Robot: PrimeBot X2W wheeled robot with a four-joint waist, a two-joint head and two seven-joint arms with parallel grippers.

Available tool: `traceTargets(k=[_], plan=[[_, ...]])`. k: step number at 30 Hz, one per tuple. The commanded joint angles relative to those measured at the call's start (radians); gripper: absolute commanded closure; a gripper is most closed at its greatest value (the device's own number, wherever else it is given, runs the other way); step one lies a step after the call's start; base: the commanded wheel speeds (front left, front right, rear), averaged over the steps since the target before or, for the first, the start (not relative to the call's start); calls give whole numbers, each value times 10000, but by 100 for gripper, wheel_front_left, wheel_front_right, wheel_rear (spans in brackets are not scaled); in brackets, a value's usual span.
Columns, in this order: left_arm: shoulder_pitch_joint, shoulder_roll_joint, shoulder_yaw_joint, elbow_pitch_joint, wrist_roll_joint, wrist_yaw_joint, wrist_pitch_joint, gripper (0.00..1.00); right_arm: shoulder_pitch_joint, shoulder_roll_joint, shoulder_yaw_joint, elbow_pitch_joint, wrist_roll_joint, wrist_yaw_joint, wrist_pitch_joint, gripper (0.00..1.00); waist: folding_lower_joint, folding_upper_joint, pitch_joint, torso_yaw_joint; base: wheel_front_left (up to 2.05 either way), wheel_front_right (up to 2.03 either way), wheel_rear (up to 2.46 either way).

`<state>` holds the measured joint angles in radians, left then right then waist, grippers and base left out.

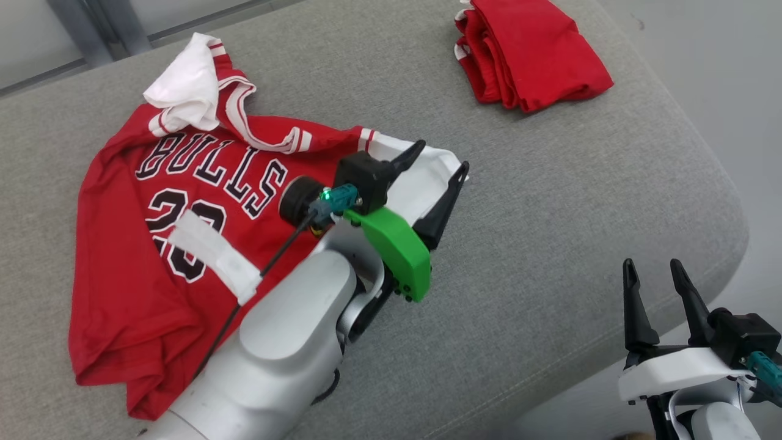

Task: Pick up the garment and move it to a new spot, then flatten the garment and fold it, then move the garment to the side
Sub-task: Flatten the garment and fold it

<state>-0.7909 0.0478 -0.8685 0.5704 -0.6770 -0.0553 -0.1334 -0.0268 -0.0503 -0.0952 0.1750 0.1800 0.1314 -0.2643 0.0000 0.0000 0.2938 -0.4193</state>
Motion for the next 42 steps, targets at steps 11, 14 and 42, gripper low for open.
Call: traceTargets(k=[11, 14, 42], plan=[[3128, 1744, 1218, -1171, -624, 1981, -934, 0, 679, -13, -469, -208, -1011, -15, 1, 0, 0, 0, -1813, 2938, 0, 0, 0], [3502, 2279, 1360, -985, -621, 2425, -652, 0, 656, -21, -451, -274, -1117, -15, 1, 0, 0, 0, -1823, 3248, 0, 0, 0], [3102, 2637, 1497, 624, -1229, 2199, 201, 100, 301, -16, -366, -261, -1006, -15, 1, 0, 0, 0, -815, 3197, 0, 0, 0]])
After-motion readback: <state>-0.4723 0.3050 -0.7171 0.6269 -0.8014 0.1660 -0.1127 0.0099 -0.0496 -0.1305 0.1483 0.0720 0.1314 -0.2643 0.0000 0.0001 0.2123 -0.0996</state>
